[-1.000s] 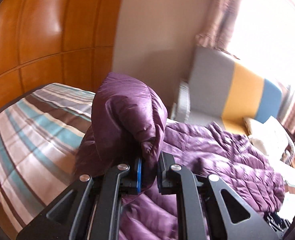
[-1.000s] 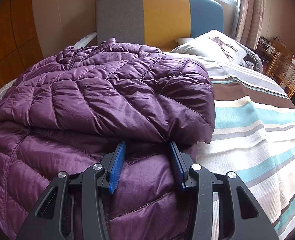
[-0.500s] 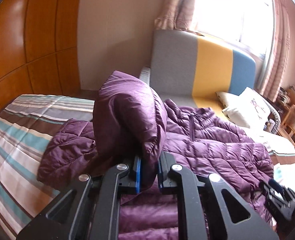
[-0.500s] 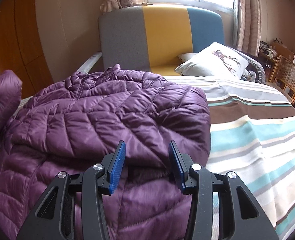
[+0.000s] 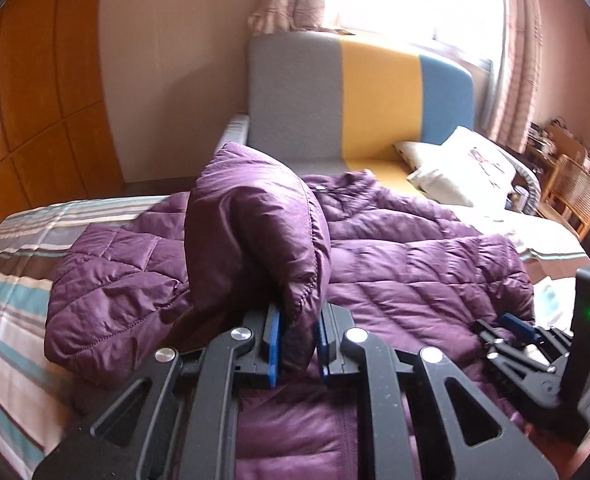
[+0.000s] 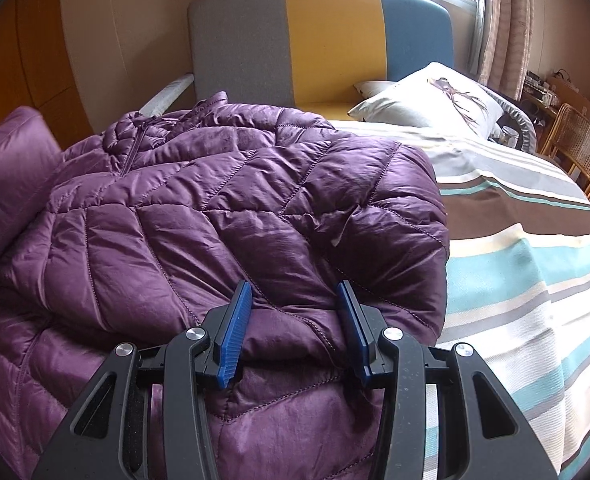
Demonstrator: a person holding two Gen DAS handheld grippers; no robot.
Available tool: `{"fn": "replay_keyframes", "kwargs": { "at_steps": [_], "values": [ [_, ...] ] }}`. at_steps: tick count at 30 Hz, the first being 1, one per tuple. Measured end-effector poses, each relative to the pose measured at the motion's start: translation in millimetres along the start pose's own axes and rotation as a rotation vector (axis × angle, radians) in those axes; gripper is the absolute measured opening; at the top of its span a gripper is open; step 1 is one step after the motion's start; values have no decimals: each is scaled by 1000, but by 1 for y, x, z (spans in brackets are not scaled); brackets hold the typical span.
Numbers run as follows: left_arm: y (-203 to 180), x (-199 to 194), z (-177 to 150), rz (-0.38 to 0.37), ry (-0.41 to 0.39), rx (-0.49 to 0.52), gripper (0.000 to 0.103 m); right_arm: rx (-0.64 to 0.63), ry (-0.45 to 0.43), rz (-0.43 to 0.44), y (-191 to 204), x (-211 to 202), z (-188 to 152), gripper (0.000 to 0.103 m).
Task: Fold large clothes
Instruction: 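Grasp the other sleeve with the left tool and fold it across the body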
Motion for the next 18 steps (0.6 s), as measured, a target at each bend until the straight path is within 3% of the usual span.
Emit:
{"fn": "replay_keyframes", "kwargs": {
  "at_steps": [8, 10, 13, 18],
  "values": [
    [-52, 20, 3, -95, 36, 43, 27, 28, -1, 19, -3, 0, 0, 44],
    [-60, 21, 0, -150, 42, 37, 42, 27, -2, 18, -4, 0, 0, 44],
    [-70, 14, -3, -211, 24, 64, 55, 25, -2, 17, -4, 0, 0, 44],
    [-59, -10, -4, -201, -28, 69, 61, 23, -2, 15, -4, 0, 0, 44]
  ]
}}
Point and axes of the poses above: each gripper's, at about its wrist camera, not at the fingertips, and x roughly the way its jaws point, y to its left, z to its top, the point moved 8 cm from there along x, roughly the way its jaws point, and after that the axes turned 7 degrees about x, right-handed, at the moved point
